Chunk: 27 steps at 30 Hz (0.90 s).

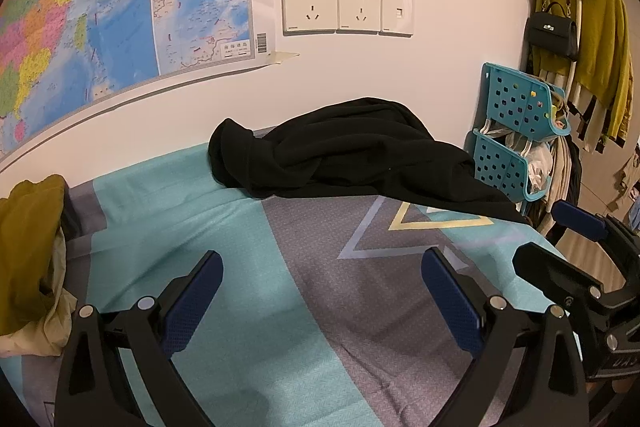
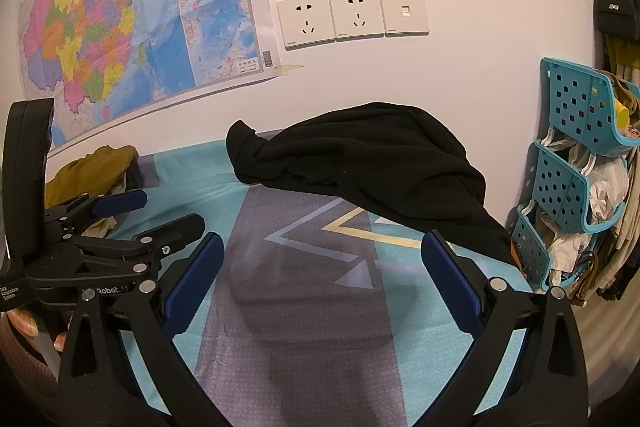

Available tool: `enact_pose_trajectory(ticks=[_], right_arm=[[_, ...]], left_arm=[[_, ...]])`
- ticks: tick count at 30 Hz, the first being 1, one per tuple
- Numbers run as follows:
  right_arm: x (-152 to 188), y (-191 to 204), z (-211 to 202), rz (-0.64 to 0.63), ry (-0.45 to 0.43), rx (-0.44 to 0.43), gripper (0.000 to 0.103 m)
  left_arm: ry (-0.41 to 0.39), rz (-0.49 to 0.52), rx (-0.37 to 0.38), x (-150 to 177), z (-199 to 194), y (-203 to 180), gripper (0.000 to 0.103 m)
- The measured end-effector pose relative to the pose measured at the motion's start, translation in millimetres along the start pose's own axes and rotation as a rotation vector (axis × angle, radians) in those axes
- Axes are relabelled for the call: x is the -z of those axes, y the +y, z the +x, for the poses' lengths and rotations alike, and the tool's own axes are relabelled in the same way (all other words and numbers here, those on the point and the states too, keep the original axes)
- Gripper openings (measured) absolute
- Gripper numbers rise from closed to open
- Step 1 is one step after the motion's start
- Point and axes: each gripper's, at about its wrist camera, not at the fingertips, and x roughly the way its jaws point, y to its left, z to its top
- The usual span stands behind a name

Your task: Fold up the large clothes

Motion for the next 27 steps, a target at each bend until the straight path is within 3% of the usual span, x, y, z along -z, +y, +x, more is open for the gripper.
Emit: enact_pose_trajectory(ticks=[27], right_arm=[[0.9, 4.1, 0.3, -0.005, -0.002, -0.007, 0.097]], left_arm=[[0.004, -0.003, 0.007, -0.1, 0.4, 0.5, 0.096]])
